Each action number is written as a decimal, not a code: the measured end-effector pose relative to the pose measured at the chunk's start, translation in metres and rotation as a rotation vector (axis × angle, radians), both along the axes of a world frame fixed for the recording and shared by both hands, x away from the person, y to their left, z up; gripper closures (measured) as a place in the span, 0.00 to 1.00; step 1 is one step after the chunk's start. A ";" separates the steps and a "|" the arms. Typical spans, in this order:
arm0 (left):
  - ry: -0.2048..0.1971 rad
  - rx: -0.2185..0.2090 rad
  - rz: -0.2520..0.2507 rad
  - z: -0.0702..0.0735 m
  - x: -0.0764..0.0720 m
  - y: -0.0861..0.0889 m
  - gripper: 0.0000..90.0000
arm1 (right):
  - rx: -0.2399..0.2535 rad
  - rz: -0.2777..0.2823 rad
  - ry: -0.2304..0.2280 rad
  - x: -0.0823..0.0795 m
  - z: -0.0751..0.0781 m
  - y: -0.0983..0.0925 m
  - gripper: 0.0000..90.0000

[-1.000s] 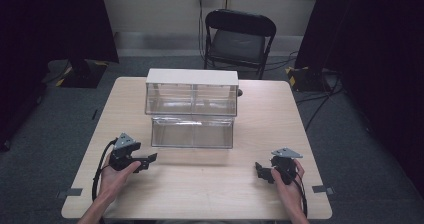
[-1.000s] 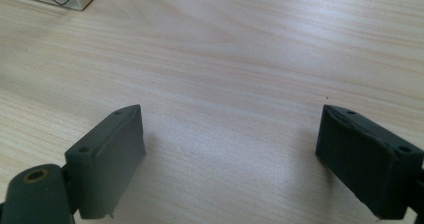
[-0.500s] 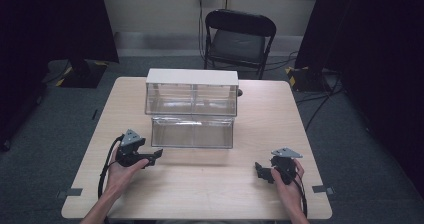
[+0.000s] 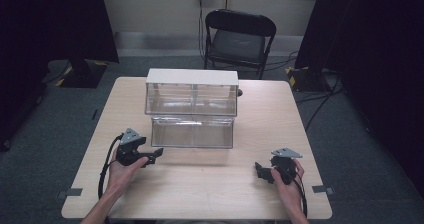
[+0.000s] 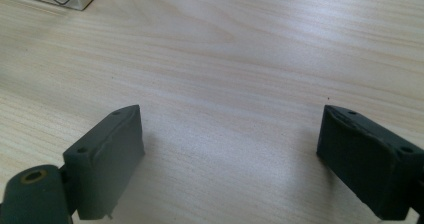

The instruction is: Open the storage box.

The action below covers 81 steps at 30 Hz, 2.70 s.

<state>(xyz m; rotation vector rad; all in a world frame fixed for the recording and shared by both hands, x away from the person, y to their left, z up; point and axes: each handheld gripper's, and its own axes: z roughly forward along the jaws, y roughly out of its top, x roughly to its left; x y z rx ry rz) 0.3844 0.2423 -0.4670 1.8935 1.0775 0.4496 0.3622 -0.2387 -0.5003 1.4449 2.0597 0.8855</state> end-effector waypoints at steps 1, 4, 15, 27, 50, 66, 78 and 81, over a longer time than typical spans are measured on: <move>0.000 0.000 0.000 0.000 0.000 0.000 0.17 | 0.000 0.000 0.000 0.000 0.000 0.000 0.12; -0.004 0.001 -0.008 0.001 -0.001 0.000 0.17 | 0.000 0.000 0.000 0.000 0.000 0.000 0.12; -0.010 -0.006 -0.024 0.001 -0.003 0.000 0.20 | 0.000 0.000 0.000 0.000 0.000 0.000 0.12; -0.015 -0.012 -0.027 0.002 -0.003 0.002 0.19 | 0.000 0.000 0.000 0.000 0.000 0.000 0.12; -0.024 -0.015 -0.035 0.004 -0.004 -0.001 0.19 | 0.001 0.002 0.001 0.000 0.000 0.000 0.12; -0.027 -0.011 -0.043 0.008 -0.004 -0.001 0.18 | 0.000 0.005 0.000 0.001 0.000 0.000 0.11; -0.032 -0.034 -0.032 0.011 -0.005 0.000 0.17 | 0.002 0.005 0.001 0.001 0.000 0.000 0.11; -0.036 -0.035 -0.028 0.012 -0.005 0.000 0.17 | 0.001 0.006 0.001 0.001 0.000 0.000 0.11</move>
